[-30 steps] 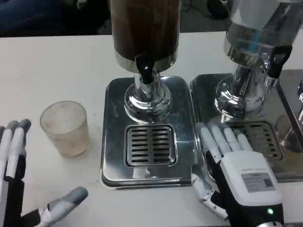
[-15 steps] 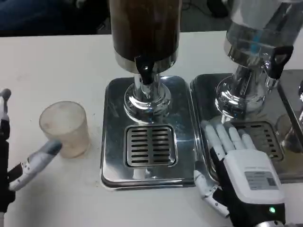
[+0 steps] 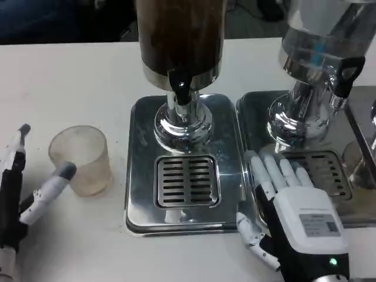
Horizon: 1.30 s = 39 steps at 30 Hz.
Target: Grasp the cup under the faucet to collect the drink, then remove the cup.
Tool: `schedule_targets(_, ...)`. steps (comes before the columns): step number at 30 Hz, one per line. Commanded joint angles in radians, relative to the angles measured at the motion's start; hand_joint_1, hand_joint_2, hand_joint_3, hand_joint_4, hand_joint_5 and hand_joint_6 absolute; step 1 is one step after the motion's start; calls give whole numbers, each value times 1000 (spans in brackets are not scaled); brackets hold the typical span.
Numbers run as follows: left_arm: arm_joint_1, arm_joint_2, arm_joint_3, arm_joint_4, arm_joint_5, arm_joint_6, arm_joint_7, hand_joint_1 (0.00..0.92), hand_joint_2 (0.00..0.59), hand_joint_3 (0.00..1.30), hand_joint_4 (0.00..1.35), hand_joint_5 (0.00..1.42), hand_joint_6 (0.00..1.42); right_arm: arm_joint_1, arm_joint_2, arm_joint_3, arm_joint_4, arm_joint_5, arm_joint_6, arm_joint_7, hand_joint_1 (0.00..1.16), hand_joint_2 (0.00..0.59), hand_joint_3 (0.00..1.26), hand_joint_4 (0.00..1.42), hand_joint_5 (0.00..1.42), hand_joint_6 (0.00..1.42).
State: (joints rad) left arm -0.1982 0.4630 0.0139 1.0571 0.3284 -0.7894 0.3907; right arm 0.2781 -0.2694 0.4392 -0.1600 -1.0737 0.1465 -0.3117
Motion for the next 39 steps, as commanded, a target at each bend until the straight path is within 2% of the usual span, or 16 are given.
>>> schedule_targets(1,-43,-15,-31,44,14,-13,-13,118,0,0,0,0,0,9,2,4,-16,-10,9,4,0,529,3,0,0,0)
schedule_targets(8,-101,-14,-71,83,44,11,9,230,8,0,0,0,0,11,5,12,-23,-16,16,9,0,529,3,0,0,0)
schedule_targets(13,-140,-13,-92,95,54,21,18,232,7,0,0,0,0,15,6,14,-28,-13,19,14,0,529,3,0,0,0)
schedule_targets(23,-150,-57,-104,121,48,12,47,208,0,0,0,0,0,34,16,20,-50,-24,38,22,0,529,3,0,0,0)
schedule_targets(27,-131,-70,-94,115,42,-5,108,226,3,0,0,0,0,39,16,18,-58,-26,43,30,0,528,3,0,0,0)
schedule_targets(32,-95,-79,-69,97,29,-54,204,171,0,0,0,0,0,44,19,14,-65,-25,48,36,0,522,8,0,0,0)
schedule_targets(35,-90,-84,-61,89,32,-72,240,94,0,0,0,0,0,43,16,12,-66,-21,47,41,0,521,10,0,0,0)
schedule_targets(39,-104,-88,-65,108,21,-55,196,92,0,0,0,0,0,40,15,12,-65,-20,44,46,0,519,16,0,0,0)
